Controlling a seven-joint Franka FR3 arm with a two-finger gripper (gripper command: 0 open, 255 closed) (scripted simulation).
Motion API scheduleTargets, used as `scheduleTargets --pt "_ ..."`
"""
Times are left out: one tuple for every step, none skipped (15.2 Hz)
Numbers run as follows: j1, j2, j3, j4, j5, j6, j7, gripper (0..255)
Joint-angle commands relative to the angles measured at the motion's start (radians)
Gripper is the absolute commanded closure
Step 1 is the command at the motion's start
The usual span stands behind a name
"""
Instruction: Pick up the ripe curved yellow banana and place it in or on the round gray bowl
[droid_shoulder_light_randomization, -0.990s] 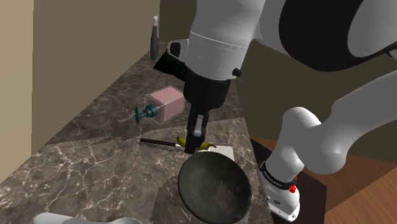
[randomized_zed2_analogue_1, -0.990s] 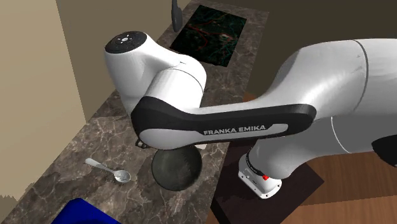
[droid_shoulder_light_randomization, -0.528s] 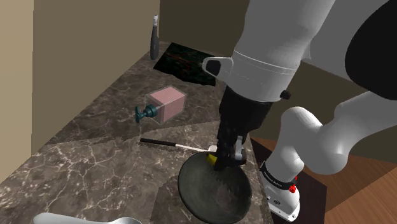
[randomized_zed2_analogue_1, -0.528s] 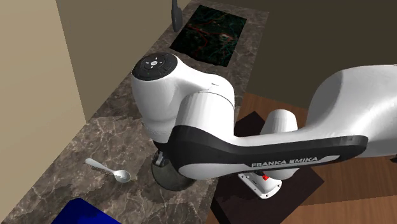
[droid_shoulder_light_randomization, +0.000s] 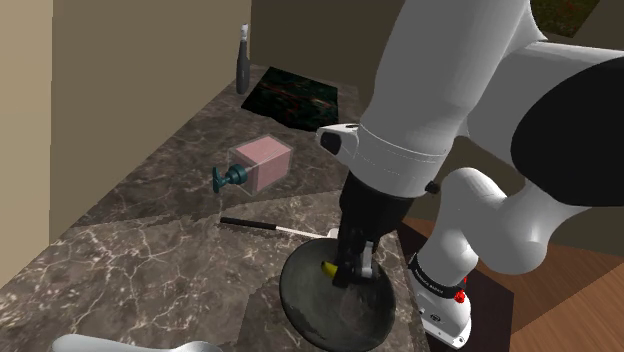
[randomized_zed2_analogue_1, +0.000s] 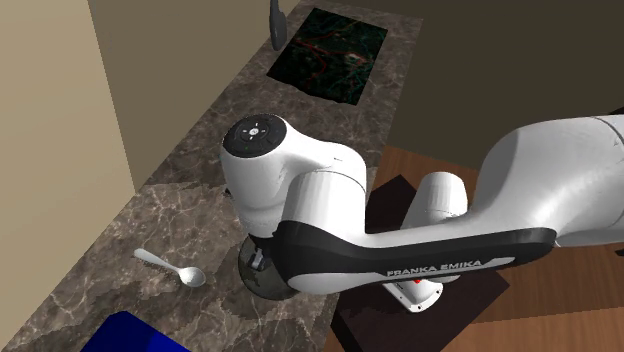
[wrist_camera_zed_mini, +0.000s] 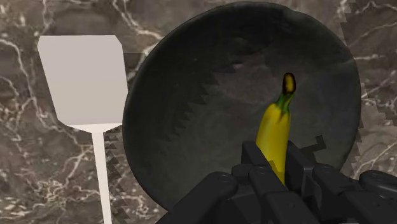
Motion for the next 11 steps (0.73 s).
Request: scheduleTargets --pt "0.000 0.009 0.006 -0.023 0.005 0.032 -0.006 255" --pt "0.001 0.012 0.009 -0.035 0.008 0.046 -0.007 255" --pt "0.002 0.016 0.014 -0.049 0.012 0.064 -0.009 255" --pt "0.002 0.015 0.013 -0.049 0.012 0.064 -0.009 255" --pt "0.002 0.015 0.014 -0.049 0.012 0.064 -0.009 255" --pt "0.002 0.015 0.014 -0.049 0.012 0.064 -0.009 255" --pt "0.002 0.016 0.014 -0.049 0.012 0.064 -0.009 255" --pt "0.002 0.016 0.014 -0.049 0.012 0.064 -0.009 255" --pt "0.002 0.016 0.014 -0.049 0.012 0.064 -0.009 255" --pt "0.002 0.016 0.014 -0.049 0.012 0.064 -0.009 255" --pt "0.002 0.016 0.014 -0.049 0.012 0.064 -0.009 255"
